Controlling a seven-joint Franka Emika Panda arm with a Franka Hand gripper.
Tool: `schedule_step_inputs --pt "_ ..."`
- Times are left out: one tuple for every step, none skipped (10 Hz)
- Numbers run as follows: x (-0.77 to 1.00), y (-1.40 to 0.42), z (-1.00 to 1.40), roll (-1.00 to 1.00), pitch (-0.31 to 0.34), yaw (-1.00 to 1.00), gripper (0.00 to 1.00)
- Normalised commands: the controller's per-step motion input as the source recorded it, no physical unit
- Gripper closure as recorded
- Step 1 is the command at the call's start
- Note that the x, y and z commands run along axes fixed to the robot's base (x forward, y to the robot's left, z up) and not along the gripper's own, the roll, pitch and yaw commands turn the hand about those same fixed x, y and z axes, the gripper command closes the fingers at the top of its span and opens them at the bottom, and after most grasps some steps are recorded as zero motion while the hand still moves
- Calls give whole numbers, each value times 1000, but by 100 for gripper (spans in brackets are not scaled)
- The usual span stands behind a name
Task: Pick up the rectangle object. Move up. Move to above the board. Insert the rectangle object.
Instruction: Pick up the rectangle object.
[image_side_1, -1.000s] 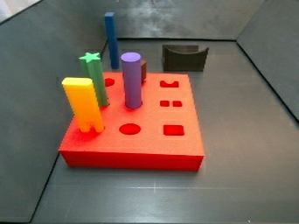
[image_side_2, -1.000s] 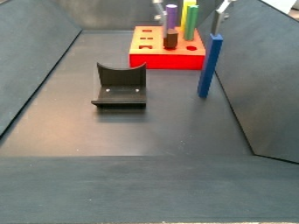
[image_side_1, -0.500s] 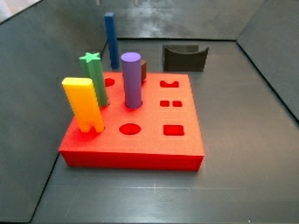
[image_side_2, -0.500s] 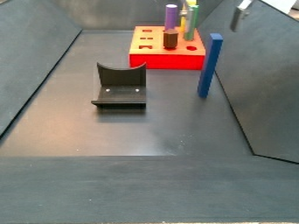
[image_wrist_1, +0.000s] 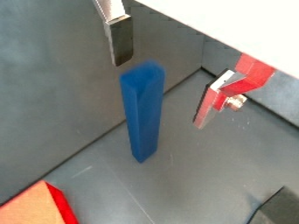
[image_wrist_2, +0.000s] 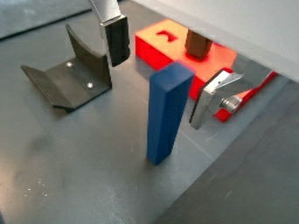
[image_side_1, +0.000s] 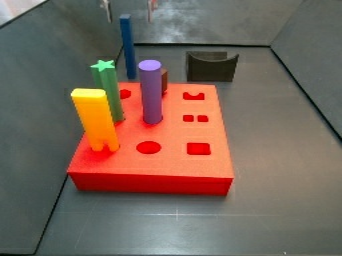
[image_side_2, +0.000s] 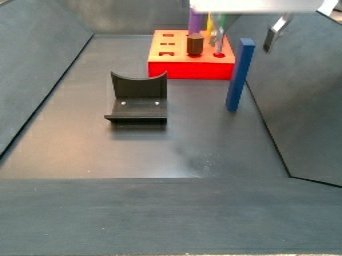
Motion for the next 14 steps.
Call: schedule_step_inputs --pt "0 -97 -443 -51 1 -111 0" --pt "-169 -49 -189 -100 -46 0 0" --pt "-271 -17 -111 -61 -74 0 0" --pt "-100 0 -63 -40 -33 0 0" --pt "-243 -6 -17 -3 -90 0 0" --pt "-26 0 0 0 -24 0 0" --pt "-20 0 0 0 0 0 0" --pt "0 0 0 0 0 0 0" --pt "0 0 0 0 0 0 100" --pt "0 0 0 0 0 0 100" --pt "0 0 0 0 0 0 100" --pt "0 0 0 0 0 0 100" --pt "0 0 0 0 0 0 100" --pt "0 0 0 0 0 0 100"
